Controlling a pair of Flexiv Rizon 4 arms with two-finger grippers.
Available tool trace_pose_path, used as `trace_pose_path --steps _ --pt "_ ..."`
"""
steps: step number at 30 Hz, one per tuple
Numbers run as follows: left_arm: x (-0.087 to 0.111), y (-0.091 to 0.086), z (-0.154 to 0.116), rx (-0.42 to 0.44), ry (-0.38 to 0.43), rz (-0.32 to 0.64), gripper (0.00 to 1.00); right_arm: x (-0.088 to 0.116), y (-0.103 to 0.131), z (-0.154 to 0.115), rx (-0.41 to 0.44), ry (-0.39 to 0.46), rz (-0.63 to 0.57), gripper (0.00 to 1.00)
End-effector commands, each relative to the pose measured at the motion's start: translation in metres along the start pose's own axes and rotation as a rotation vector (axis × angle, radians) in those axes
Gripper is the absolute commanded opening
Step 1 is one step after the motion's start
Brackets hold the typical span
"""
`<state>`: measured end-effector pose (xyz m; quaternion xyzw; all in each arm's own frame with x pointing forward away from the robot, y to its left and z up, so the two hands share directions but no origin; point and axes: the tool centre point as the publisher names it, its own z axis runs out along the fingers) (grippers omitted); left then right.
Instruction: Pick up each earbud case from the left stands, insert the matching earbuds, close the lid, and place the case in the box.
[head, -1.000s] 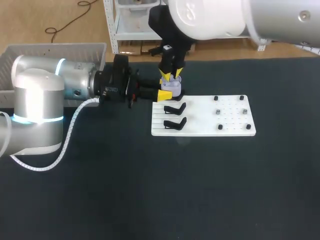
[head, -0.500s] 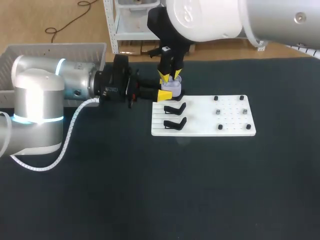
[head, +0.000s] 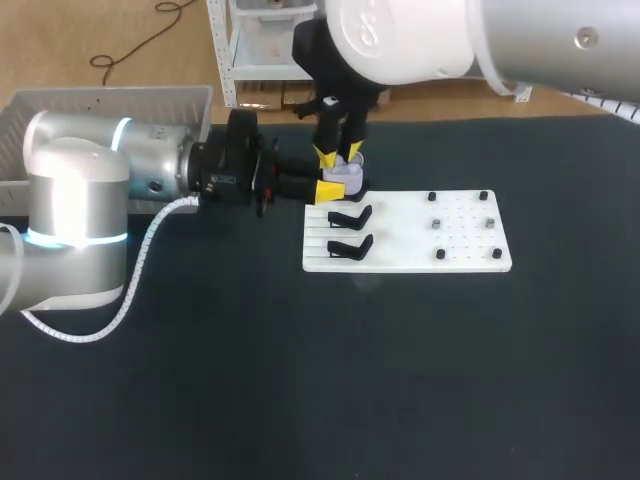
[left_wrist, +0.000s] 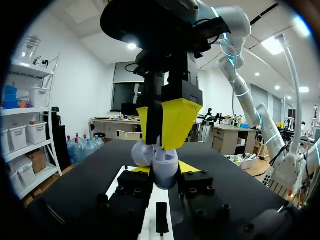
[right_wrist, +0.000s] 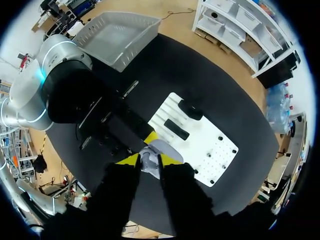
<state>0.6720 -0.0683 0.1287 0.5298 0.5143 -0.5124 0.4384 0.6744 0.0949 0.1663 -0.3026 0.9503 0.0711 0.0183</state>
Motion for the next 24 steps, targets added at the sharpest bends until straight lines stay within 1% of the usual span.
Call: trace_pose_path --steps 1,5,9,11,12,13,14,16,18,19,21,24 --pt "-0.001 0.000 0.000 0.000 -0.002 0.002 0.00 0.003 -0.001 -0.004 -0.002 -0.003 0.002 1.00" --pt "-0.001 0.000 0.000 0.000 -0.002 0.002 0.00 0.009 0.002 -0.019 -0.015 -0.008 -0.012 1.00" --pt "-0.001 0.000 0.000 0.000 -0.002 0.002 0.00 0.009 -0.001 -0.036 -0.031 -0.053 0.010 1.00" --pt "-0.001 0.000 0.000 0.000 -0.002 0.002 0.00 0.005 -0.008 -0.041 -0.010 -0.082 0.069 1.00" --pt "-0.001 0.000 0.000 0.000 -0.002 0.002 0.00 0.002 -0.014 -0.041 0.009 -0.097 0.121 1.00" --pt "-0.001 0.000 0.000 0.000 -0.002 0.002 0.00 0.000 -0.020 -0.042 0.011 -0.111 0.162 1.00" --pt "-0.001 0.000 0.000 0.000 -0.002 0.002 0.00 -0.004 -0.026 -0.041 0.060 -0.104 0.243 1.00" --pt "-0.001 0.000 0.000 0.000 -0.002 0.002 0.00 -0.011 -0.037 -0.036 0.084 -0.111 0.330 1.00" --pt "-0.001 0.000 0.000 0.000 -0.002 0.002 0.00 -0.015 -0.045 -0.030 0.128 -0.119 0.406 1.00" --pt "-0.001 0.000 0.000 0.000 -0.002 0.002 0.00 -0.017 -0.049 -0.027 0.132 -0.117 0.440 1.00" --pt "-0.001 0.000 0.000 0.000 -0.002 0.002 0.00 -0.019 -0.054 -0.021 0.143 -0.123 0.481 1.00" --pt "-0.001 0.000 0.000 0.000 -0.002 0.002 0.00 -0.022 -0.060 -0.013 0.150 -0.121 0.509 1.00"
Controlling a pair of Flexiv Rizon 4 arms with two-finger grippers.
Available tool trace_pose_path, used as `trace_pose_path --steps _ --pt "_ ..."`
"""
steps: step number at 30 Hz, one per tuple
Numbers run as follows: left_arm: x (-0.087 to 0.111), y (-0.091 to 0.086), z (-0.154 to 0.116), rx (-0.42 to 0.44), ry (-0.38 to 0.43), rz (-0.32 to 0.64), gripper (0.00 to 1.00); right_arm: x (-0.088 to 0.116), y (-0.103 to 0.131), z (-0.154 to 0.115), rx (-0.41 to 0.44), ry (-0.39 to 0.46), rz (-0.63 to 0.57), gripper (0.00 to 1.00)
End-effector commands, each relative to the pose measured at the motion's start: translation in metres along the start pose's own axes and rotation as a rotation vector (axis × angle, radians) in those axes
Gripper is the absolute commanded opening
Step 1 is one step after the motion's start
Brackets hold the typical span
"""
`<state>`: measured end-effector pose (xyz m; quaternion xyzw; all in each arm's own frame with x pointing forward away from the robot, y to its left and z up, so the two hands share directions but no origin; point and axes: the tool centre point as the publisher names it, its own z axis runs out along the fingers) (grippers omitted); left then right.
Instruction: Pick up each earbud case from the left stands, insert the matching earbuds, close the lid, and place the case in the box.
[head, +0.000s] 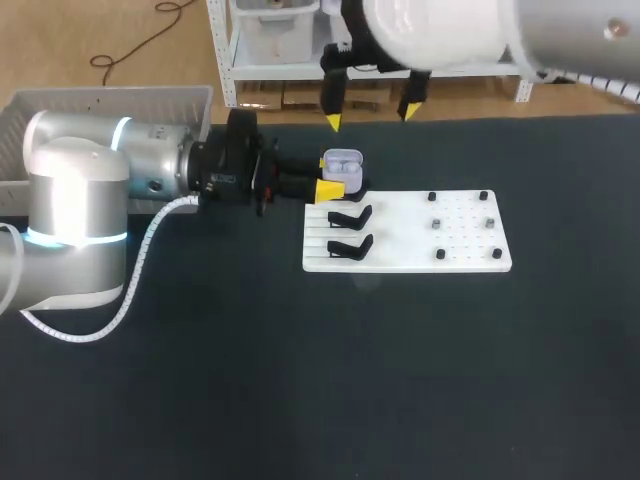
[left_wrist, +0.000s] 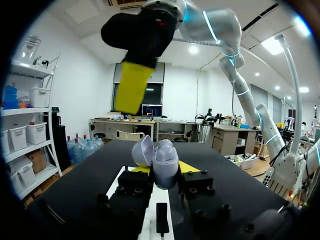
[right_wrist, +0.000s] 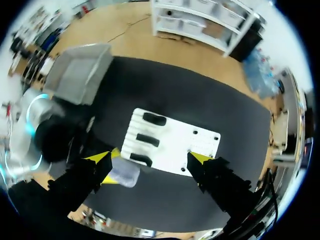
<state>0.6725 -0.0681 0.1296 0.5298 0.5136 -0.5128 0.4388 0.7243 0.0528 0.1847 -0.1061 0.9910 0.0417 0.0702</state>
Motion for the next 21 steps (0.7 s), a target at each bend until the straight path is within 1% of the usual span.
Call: trace_pose_path --steps 1,7,13,21 --pt "0.000 0.000 0.000 -0.001 0.000 0.001 0.00 -0.003 0.001 0.014 0.048 -0.012 0.122 1.00" --pt "0.000 0.000 0.000 -0.001 0.000 0.001 0.00 -0.002 -0.004 0.025 0.054 0.010 0.142 1.00" --pt "0.000 0.000 0.000 -0.001 0.000 0.001 0.00 0.009 -0.008 0.033 0.052 0.056 0.134 1.00" --pt "0.000 0.000 0.000 -0.001 0.000 0.001 0.00 0.026 -0.005 0.024 0.036 0.069 0.107 1.00"
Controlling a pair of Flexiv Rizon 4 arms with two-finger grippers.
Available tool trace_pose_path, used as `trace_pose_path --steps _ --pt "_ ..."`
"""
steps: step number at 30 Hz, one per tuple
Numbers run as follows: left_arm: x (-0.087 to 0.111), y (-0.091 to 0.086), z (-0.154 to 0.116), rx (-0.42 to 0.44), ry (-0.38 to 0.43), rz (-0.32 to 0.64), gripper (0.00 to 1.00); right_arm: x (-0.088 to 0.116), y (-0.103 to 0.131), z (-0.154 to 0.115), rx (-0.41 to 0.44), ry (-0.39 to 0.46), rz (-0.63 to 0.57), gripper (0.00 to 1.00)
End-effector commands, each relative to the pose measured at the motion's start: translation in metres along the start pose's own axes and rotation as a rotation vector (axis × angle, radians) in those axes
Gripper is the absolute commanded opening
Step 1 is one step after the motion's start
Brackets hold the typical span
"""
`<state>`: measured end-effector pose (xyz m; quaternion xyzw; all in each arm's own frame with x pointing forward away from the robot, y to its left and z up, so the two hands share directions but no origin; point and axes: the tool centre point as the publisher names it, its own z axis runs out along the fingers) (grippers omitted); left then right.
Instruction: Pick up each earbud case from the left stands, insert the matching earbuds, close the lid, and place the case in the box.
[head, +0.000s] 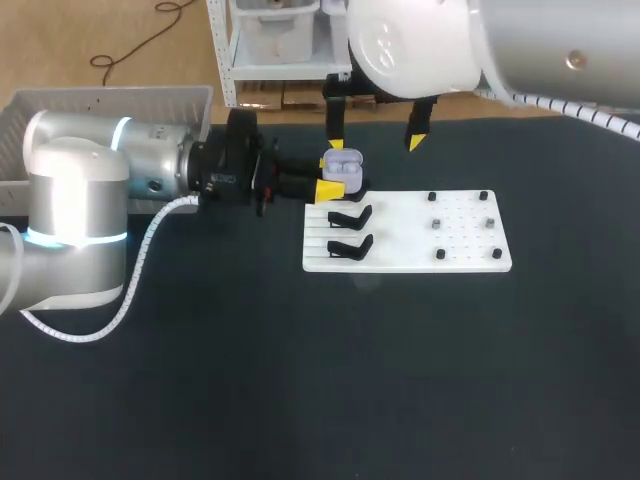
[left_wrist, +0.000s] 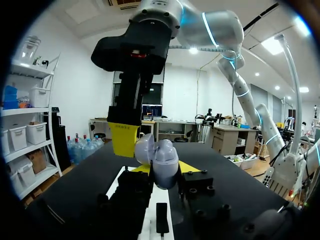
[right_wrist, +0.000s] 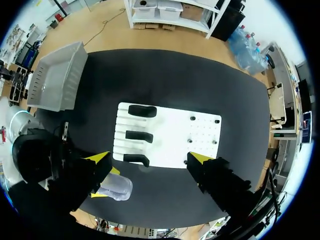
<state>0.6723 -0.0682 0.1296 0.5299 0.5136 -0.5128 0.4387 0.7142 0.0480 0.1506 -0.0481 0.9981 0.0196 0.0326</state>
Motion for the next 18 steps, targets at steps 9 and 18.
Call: trace_pose_path --steps 9,18 --pt "0.000 0.000 0.000 -0.001 0.000 0.001 0.00 0.021 -0.001 -0.011 -0.026 -0.050 -0.016 1.00" --pt "-0.003 0.000 -0.003 -0.025 -0.010 -0.021 0.00 0.039 -0.013 -0.076 -0.131 -0.424 -0.126 1.00"
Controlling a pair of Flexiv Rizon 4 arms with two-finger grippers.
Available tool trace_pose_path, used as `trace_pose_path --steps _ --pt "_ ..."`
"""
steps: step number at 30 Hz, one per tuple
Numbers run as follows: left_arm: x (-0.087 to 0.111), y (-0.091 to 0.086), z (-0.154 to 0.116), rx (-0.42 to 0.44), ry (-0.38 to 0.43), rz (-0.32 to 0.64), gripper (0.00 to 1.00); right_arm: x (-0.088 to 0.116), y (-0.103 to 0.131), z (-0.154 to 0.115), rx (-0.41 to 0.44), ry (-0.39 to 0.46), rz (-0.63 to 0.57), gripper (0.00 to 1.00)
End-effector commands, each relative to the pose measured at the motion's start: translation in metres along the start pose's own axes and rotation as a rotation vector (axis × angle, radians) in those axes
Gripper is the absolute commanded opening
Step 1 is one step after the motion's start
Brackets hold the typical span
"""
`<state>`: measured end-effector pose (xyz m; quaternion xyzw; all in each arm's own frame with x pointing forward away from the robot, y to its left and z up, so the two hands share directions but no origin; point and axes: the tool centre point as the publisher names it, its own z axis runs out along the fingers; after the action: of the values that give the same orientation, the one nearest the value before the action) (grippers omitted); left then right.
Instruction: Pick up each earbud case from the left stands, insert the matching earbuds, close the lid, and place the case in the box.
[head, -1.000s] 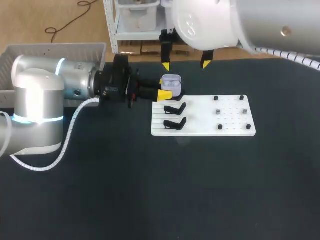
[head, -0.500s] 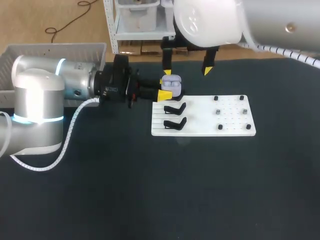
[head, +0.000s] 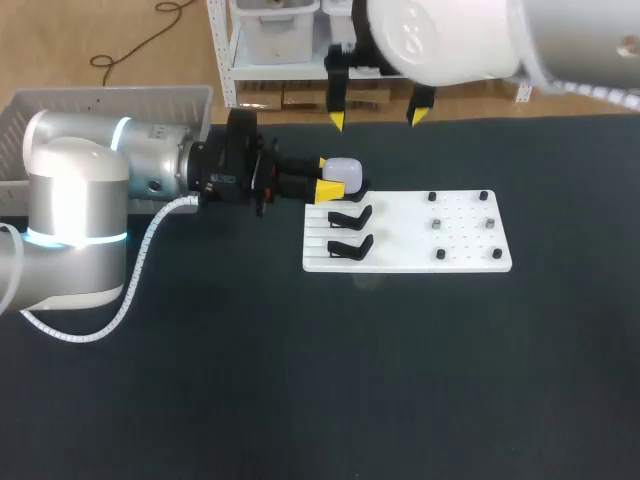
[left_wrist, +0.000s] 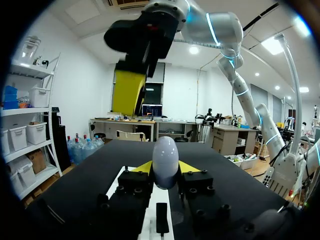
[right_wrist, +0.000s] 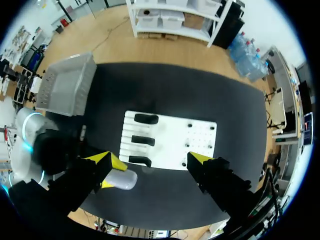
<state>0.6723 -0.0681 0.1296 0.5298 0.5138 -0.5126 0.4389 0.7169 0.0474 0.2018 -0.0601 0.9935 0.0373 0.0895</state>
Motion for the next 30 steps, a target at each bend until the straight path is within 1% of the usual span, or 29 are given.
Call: trace_pose_path --steps 1,4,6,10,14,17,22,30 --pt "-0.008 -0.001 -0.006 -0.055 -0.022 -0.040 0.00 0.046 -0.014 -0.036 -0.128 -0.329 -0.111 1.00" --pt "-0.021 -0.004 -0.019 -0.126 -0.038 -0.063 0.00 0.055 -0.019 -0.049 -0.217 -0.370 -0.125 1.00" --pt "-0.031 -0.006 -0.029 -0.166 -0.046 -0.070 0.00 0.059 -0.022 -0.055 -0.259 -0.387 -0.125 1.00" --pt "-0.052 -0.008 -0.051 -0.238 -0.046 -0.062 0.00 0.059 -0.022 -0.055 -0.259 -0.387 -0.125 1.00" --pt "-0.067 -0.005 -0.075 -0.325 -0.031 -0.020 0.00 0.059 -0.022 -0.055 -0.259 -0.387 -0.125 1.00" --pt "-0.074 0.004 -0.100 -0.398 -0.015 0.001 0.00 0.059 -0.022 -0.055 -0.259 -0.387 -0.125 1.00" --pt "-0.074 0.024 -0.149 -0.538 0.013 0.007 0.00 0.059 -0.022 -0.055 -0.259 -0.387 -0.125 1.00" --pt "-0.077 0.060 -0.222 -0.702 0.063 -0.004 0.00 0.059 -0.022 -0.055 -0.259 -0.387 -0.125 1.00"
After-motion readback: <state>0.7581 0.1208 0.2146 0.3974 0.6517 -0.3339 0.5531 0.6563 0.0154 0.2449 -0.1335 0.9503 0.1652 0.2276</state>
